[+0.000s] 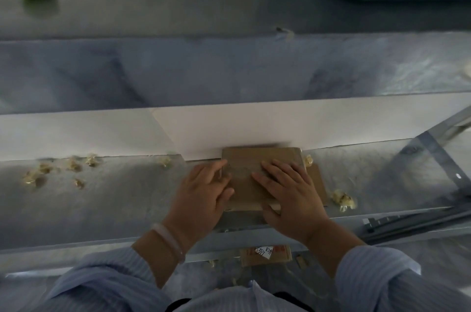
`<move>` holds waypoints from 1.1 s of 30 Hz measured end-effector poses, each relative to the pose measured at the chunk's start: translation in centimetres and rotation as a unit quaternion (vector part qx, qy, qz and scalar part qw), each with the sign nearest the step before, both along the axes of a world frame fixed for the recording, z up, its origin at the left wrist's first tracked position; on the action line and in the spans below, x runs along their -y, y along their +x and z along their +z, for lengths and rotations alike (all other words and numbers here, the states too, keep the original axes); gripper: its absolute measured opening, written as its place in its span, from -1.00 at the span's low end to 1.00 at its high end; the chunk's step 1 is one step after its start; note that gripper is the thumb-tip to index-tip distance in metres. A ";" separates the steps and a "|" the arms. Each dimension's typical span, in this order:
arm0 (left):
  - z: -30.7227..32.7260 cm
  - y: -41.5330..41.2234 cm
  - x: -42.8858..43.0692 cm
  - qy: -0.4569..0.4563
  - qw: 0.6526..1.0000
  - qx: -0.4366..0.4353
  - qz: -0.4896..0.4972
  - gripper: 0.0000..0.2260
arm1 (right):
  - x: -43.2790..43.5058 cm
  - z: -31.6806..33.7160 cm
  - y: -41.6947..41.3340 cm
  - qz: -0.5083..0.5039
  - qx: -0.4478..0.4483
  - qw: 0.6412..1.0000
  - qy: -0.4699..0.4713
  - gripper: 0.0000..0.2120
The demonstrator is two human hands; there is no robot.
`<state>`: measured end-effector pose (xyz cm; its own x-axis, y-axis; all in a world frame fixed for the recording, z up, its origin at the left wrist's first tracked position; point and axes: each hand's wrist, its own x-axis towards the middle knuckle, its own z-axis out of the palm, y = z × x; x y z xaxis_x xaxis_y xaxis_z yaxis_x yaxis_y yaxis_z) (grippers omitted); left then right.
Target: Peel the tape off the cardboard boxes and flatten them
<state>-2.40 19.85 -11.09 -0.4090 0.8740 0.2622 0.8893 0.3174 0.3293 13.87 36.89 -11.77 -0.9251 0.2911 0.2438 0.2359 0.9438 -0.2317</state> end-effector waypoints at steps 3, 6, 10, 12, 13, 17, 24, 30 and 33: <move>0.6 0.1 -0.1 -0.050 0.998 -0.041 -0.021 -0.55 | -0.2 0.5 0.1 -0.010 -0.052 0.992 -0.115 -0.48; 1.9 0.0 -1.5 -0.036 0.999 -0.027 0.018 -0.61 | -0.7 1.0 0.5 -0.059 -0.078 0.967 -0.235 -0.55; 2.8 1.4 -5.3 -0.083 0.994 -0.046 -0.050 -0.48 | -0.7 0.7 1.1 -0.138 -0.132 0.968 -0.161 -0.56; 2.1 1.9 -6.4 -0.160 0.981 -0.042 -0.099 -0.37 | -0.8 0.6 2.0 -0.220 -0.094 0.948 -0.210 -0.45; 1.5 1.9 -6.6 -0.187 0.975 -0.049 -0.109 -0.34 | -0.8 0.7 2.6 -0.256 -0.062 0.928 -0.265 -0.44; 0.3 2.0 -6.2 -0.175 0.977 -0.070 -0.099 -0.38 | -0.1 -0.4 5.2 -0.286 -0.028 0.873 -0.395 -0.74; 0.5 2.5 -5.8 -0.168 0.981 -0.055 -0.077 -0.38 | 2.0 -1.2 6.1 -0.361 -0.080 0.820 -0.437 -0.78; 0.4 2.5 -4.5 -0.151 0.983 -0.070 -0.077 -0.44 | 2.0 -0.5 5.9 -0.405 -0.081 0.785 -0.462 -0.92; 0.1 2.0 -4.1 -0.148 0.984 -0.061 -0.080 -0.42 | 2.0 -0.3 5.7 -0.398 -0.066 0.790 -0.462 -0.91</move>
